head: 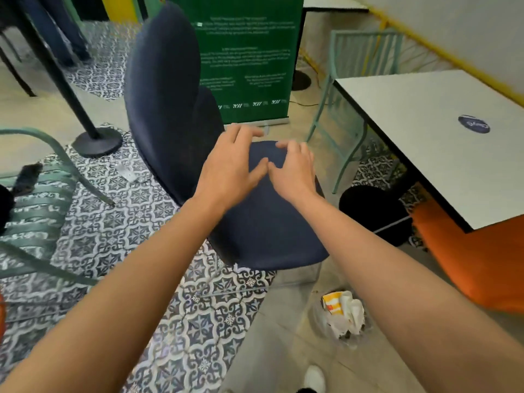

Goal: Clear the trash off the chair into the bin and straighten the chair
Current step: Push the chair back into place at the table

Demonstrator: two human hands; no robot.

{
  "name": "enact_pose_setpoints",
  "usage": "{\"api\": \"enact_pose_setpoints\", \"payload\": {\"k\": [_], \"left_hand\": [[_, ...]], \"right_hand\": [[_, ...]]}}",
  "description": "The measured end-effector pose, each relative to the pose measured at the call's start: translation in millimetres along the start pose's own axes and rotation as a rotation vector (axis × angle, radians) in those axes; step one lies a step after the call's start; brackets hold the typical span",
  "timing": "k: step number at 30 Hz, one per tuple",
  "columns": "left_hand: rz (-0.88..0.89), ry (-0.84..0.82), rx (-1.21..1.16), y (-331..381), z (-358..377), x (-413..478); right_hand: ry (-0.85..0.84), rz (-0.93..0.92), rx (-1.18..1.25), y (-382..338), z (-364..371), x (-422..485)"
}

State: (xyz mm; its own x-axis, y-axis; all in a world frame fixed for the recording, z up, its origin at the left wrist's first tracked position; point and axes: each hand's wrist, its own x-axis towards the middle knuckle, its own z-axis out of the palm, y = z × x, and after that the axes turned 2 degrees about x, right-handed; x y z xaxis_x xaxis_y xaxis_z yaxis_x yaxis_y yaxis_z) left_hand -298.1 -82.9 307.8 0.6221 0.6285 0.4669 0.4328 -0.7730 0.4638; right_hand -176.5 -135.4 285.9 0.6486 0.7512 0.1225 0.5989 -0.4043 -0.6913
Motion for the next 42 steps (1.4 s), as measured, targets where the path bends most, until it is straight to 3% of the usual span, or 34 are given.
{"api": "enact_pose_setpoints", "payload": {"k": [13,27,33,42], "left_hand": [[0.087,0.154,0.016,-73.0,-103.3,58.8],[0.034,0.098,-0.115,-190.0,-104.8,158.2],[0.156,0.022,-0.181,-235.3,-96.1,193.7],[0.524,-0.168,-0.279,-273.3,-88.4,241.4]], "right_hand": [[0.058,-0.146,0.076,-133.8,39.0,39.0],[0.044,-0.008,0.116,-198.4,93.6,139.8],[0.023,0.059,0.020,-214.3,102.9,164.3],[0.108,0.232,-0.106,-241.4,103.8,179.2]]}}
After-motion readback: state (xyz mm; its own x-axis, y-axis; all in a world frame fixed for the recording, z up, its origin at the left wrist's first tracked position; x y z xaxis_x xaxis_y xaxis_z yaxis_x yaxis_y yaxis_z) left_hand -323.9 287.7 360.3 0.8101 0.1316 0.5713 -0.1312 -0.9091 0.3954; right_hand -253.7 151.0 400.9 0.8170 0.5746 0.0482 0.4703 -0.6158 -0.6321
